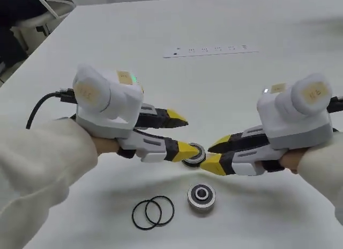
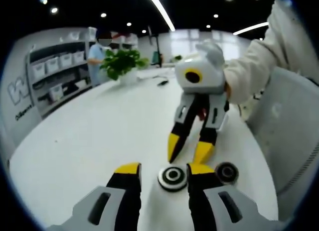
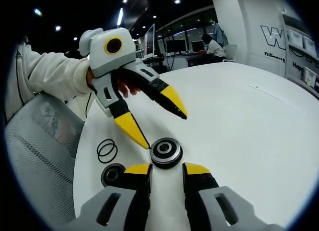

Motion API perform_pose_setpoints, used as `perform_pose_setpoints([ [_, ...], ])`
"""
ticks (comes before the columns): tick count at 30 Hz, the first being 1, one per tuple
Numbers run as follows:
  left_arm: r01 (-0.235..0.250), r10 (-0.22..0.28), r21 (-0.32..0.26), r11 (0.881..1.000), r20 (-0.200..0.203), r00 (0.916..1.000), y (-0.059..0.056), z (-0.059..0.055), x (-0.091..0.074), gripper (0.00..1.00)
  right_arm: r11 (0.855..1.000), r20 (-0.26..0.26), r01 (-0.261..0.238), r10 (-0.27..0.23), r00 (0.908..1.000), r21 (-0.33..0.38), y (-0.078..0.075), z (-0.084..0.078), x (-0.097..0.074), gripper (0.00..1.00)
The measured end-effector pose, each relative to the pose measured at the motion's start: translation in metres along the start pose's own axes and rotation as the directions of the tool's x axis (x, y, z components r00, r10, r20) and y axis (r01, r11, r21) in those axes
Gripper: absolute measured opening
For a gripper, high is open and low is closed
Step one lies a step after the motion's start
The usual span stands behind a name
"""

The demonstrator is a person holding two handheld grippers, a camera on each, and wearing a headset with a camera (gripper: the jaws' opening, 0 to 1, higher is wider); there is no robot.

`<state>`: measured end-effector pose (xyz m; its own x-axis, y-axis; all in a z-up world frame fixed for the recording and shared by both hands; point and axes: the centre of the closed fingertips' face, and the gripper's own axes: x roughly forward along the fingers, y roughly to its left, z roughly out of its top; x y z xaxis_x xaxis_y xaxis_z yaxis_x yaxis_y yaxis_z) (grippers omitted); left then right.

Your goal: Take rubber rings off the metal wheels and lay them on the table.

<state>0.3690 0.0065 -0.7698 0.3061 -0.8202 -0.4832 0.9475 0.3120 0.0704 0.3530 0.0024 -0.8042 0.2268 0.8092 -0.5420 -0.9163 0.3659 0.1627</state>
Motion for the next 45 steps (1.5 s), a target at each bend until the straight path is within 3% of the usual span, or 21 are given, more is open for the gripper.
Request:
perform_pose_setpoints([
  [10,0.04,-0.04,-0.008,0.999,-0.012,0.9991,-0.011,-0.007,0.009,0.28,1.0,0.016,-0.008,0.008,0.9998,-0.021,0.0,0.003,0.004,0.22],
  [18,0.025,-0.025,-0.01,1.0,-0.033,0.9991,-0.008,-0.014,0.01,0.21,1.0,0.02,-0.003,0.004,0.9998,-0.022,-0.001,0.003,0.004,0.22],
  [34,0.04,-0.041,-0.06,0.997,-0.014,0.9991,-0.011,-0.017,0.01,0.15,1.0,0.034,-0.006,0.007,0.9994,-0.018,-0.002,0.004,0.003,0.22],
  [38,0.038,-0.039,-0.061,0.997,-0.013,0.9992,-0.011,-0.017,0.01,0.15,0.999,0.013,0.004,-0.004,0.9999,-0.032,-0.003,0.001,0.005,0.21],
  [45,0.037,-0.038,-0.05,0.998,-0.019,0.9991,-0.013,-0.017,0.009,0.15,0.998,0.02,-0.011,0.012,0.9997,-0.063,0.002,0.004,0.005,0.19],
])
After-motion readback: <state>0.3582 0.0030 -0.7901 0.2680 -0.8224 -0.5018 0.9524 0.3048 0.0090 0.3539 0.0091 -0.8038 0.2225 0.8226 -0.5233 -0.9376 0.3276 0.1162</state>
